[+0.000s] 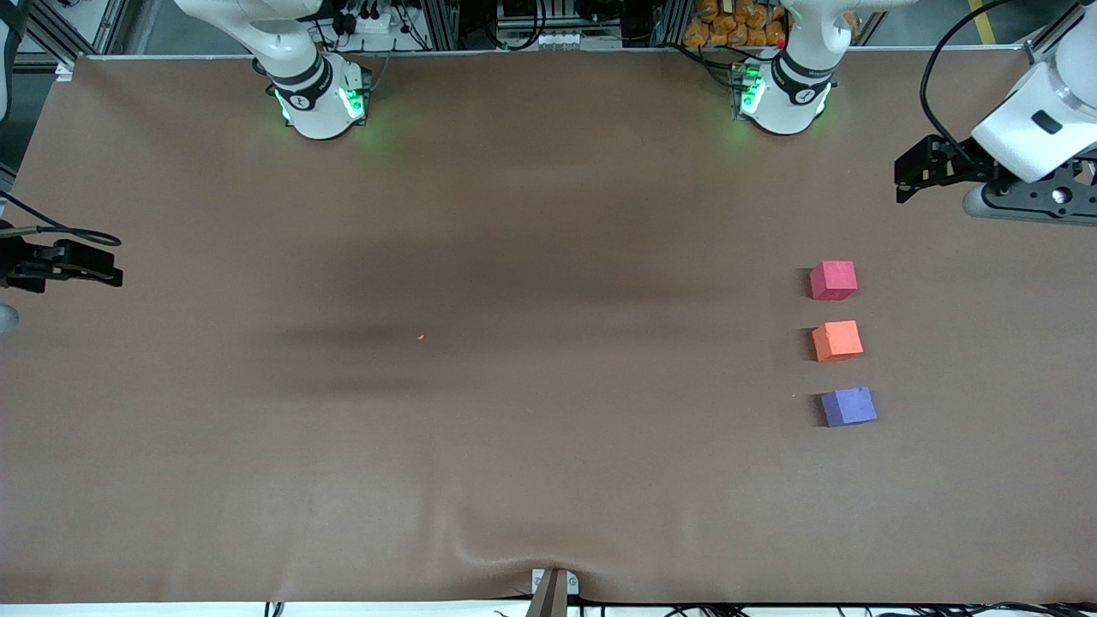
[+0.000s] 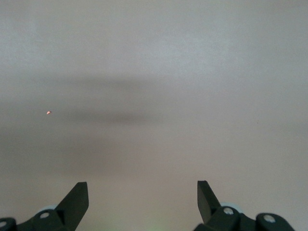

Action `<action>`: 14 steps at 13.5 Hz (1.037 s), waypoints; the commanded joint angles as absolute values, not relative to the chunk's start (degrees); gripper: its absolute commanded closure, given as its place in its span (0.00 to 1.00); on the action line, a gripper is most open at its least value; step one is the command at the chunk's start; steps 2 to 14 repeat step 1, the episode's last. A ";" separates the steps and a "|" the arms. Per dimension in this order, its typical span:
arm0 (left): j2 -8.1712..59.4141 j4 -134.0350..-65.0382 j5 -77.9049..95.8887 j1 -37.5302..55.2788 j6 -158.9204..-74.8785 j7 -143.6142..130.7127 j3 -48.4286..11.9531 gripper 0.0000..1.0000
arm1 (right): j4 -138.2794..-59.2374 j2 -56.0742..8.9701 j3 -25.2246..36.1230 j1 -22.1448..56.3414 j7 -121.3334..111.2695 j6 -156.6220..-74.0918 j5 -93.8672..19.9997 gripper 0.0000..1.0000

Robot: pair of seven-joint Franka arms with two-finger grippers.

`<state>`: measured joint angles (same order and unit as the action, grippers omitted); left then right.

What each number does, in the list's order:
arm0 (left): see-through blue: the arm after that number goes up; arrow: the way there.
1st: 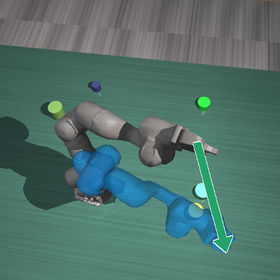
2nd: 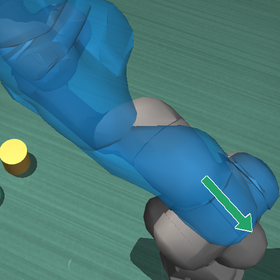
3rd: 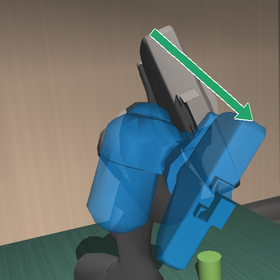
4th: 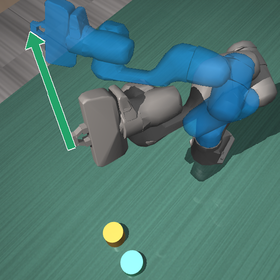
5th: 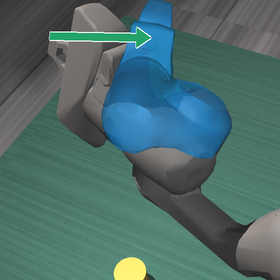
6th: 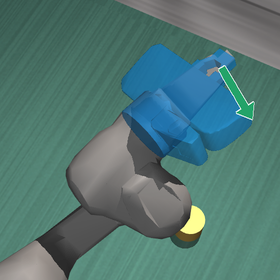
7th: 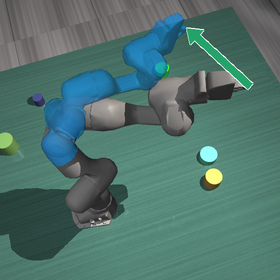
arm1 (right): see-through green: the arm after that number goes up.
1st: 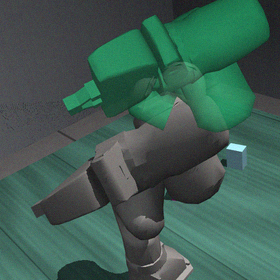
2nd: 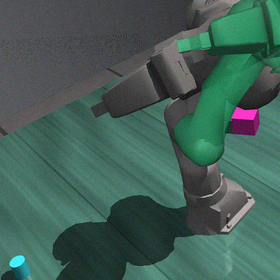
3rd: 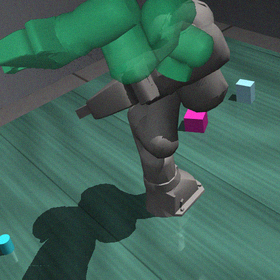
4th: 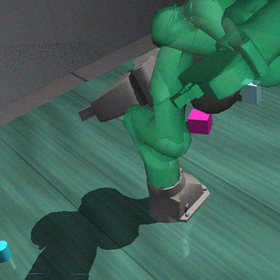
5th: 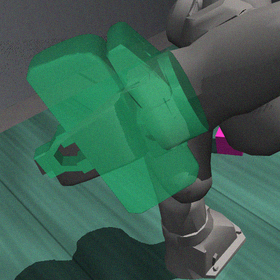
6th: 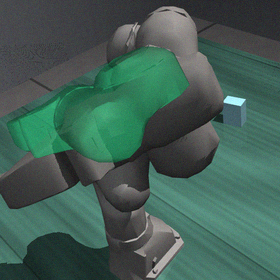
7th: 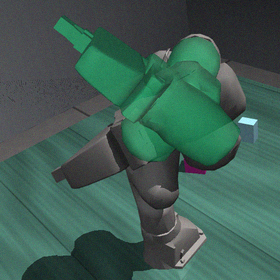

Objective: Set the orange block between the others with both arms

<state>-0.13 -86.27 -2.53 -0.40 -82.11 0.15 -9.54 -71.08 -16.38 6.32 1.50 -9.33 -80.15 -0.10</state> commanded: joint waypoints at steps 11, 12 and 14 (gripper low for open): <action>0.53 -84.64 -1.49 -0.62 -80.77 1.23 -9.40 0.00 | -71.10 -15.73 6.15 1.58 -9.67 -79.63 1.23 0.00; 0.53 -84.64 -1.49 -0.62 -80.77 1.23 -9.40 0.00 | -71.10 -15.73 6.15 1.58 -9.67 -79.63 1.23 0.00; 0.53 -84.64 -1.49 -0.62 -80.77 1.23 -9.40 0.00 | -71.10 -15.73 6.15 1.58 -9.67 -79.63 1.23 0.00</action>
